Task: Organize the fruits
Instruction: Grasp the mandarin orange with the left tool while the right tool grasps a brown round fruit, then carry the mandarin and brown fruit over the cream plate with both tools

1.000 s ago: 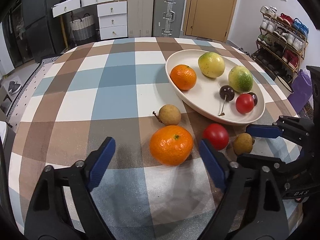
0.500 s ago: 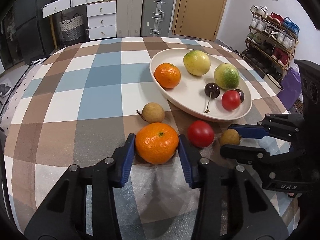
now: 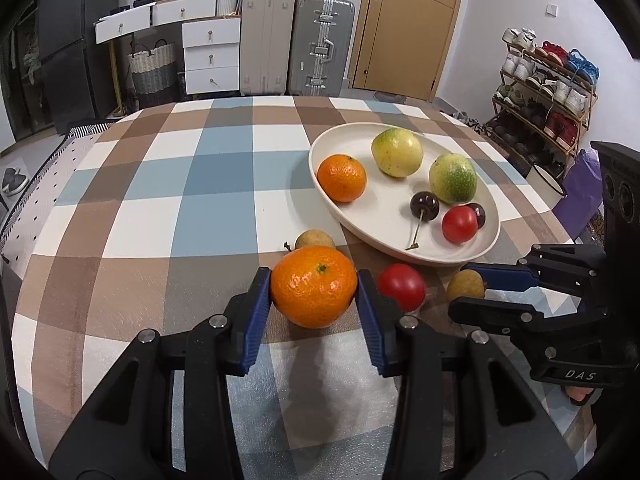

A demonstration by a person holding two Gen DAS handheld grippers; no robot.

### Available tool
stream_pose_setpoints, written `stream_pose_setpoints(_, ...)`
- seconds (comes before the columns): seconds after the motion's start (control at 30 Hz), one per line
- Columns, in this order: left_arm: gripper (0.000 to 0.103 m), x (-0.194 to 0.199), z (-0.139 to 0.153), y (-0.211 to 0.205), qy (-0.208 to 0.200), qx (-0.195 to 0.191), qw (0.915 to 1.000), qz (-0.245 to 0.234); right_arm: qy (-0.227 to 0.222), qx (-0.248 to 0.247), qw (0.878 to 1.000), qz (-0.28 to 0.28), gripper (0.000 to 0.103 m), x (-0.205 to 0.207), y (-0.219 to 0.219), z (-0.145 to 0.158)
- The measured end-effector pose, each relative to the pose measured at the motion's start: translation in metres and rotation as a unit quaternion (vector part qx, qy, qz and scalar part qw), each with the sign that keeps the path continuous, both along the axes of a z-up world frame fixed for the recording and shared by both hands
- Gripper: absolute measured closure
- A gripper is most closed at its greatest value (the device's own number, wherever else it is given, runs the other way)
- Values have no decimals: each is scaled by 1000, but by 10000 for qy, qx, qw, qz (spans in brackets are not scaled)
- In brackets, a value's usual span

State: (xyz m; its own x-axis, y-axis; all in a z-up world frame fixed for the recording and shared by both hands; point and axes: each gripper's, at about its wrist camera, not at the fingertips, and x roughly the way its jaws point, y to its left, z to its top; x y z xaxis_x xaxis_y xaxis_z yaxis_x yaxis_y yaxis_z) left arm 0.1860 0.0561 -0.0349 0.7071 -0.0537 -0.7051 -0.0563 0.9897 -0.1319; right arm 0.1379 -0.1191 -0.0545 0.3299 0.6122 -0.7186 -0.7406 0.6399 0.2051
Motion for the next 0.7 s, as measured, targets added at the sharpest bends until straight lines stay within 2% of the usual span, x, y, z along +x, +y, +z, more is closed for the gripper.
stream_pose_setpoints(0.33,64,-6,9,1,-216,-14,9998,48,-225,680,9970,-299,73,3,-25,25)
stream_pose_setpoints(0.7,64,-11,17,-7,-478,23,9989,11,-347,957,9900,-973,73,20,-58,34)
